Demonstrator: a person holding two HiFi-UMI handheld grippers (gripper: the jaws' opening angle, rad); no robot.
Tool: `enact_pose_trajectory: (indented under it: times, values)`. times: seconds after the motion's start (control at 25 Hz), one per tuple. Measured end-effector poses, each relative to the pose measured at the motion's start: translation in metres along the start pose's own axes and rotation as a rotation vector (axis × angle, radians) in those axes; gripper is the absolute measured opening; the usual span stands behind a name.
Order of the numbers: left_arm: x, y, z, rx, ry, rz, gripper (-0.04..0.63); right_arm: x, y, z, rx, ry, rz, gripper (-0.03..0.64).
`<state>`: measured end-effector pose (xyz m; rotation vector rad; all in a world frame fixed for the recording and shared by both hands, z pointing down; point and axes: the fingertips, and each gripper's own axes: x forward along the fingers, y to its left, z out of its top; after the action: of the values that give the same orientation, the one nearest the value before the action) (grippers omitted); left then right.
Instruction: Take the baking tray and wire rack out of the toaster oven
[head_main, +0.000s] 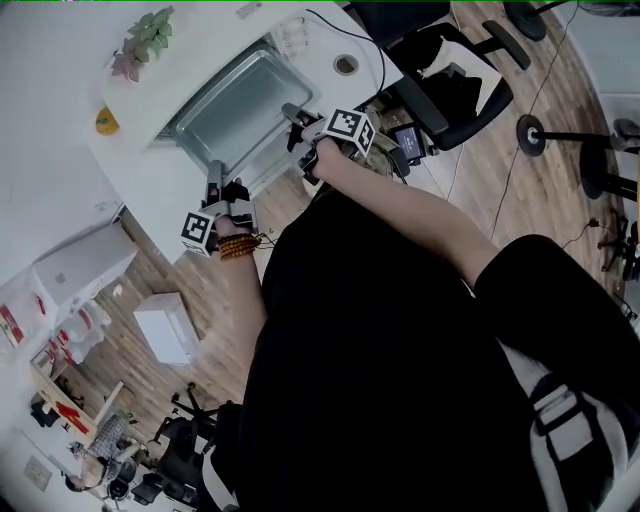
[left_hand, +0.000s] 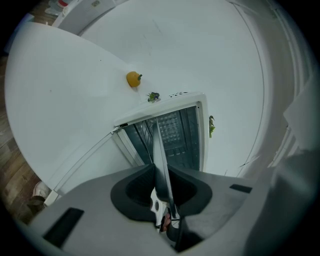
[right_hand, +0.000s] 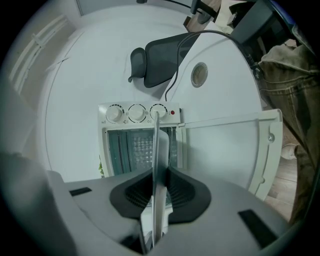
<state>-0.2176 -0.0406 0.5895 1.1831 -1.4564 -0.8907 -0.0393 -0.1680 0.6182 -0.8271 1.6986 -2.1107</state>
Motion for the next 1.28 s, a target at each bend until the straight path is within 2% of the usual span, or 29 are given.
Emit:
enact_pose_trajectory:
  times: [0.16,0.28,0.52,0.72,0.88,1.16,1.28]
  values:
    - [-0.004,0.000,0.000,-0.004,0.012,0.011,0.074,-0.004,0.002,-0.004,0.005,0.025,0.010,0.077]
    - [-0.007,-0.007,-0.004,-0.005,0.028,-0.018,0.073,-0.011,0.005,-0.007,0.015,0.036,0.035,0.075]
    - [-0.019,-0.019,-0.017,-0.004,0.070,-0.102,0.071,-0.022,0.026,-0.009,-0.072,0.101,0.095,0.075]
    - [-0.036,-0.014,-0.032,-0.032,0.089,-0.109,0.067,-0.035,0.033,-0.016,-0.116,0.157,0.091,0.075]
    - [-0.056,-0.011,-0.033,-0.057,0.072,-0.134,0.064,-0.035,0.044,-0.032,-0.178,0.227,0.115,0.077]
    - [-0.085,-0.010,-0.026,-0.059,-0.009,-0.161,0.066,-0.034,0.044,-0.057,-0.196,0.351,0.137,0.080]
    - [-0.098,-0.010,-0.021,-0.062,-0.040,-0.170,0.066,-0.035,0.043,-0.070,-0.264,0.421,0.137,0.091]
